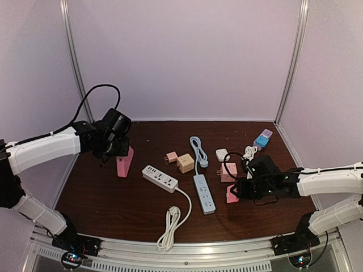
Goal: Pull the plug off the socket
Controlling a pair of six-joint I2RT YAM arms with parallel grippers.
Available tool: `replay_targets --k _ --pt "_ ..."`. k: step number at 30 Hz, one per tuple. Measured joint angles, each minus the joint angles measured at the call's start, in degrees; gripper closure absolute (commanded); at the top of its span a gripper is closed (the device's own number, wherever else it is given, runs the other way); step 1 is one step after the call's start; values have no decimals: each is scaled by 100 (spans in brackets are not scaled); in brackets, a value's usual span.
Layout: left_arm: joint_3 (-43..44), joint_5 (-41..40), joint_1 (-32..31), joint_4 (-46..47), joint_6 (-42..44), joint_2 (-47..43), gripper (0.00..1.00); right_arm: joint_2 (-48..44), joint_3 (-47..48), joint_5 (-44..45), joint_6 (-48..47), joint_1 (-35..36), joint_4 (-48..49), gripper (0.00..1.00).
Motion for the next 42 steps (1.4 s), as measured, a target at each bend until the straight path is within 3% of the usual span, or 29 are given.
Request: replay_targets --k 10,13,17,20,31,42 --pt "4 -678 542 -551 282 345 100 168 -544 -372 260 -232 859 89" --pt "15 -750 590 -570 369 538 100 114 -693 -492 319 -361 1080 81" --pt "66 -804 595 -590 457 800 100 52 -807 -566 334 -485 1169 59" --pt "127 -831 595 -590 503 935 100 -9 -894 -560 358 -540 1088 47" --pt "444 -984 595 -621 658 1628 100 -210 -752 -328 72 -564 358 24" --pt "1377 -1438 619 -651 833 2664 95 -382 15 -7 -254 -564 -240 14"
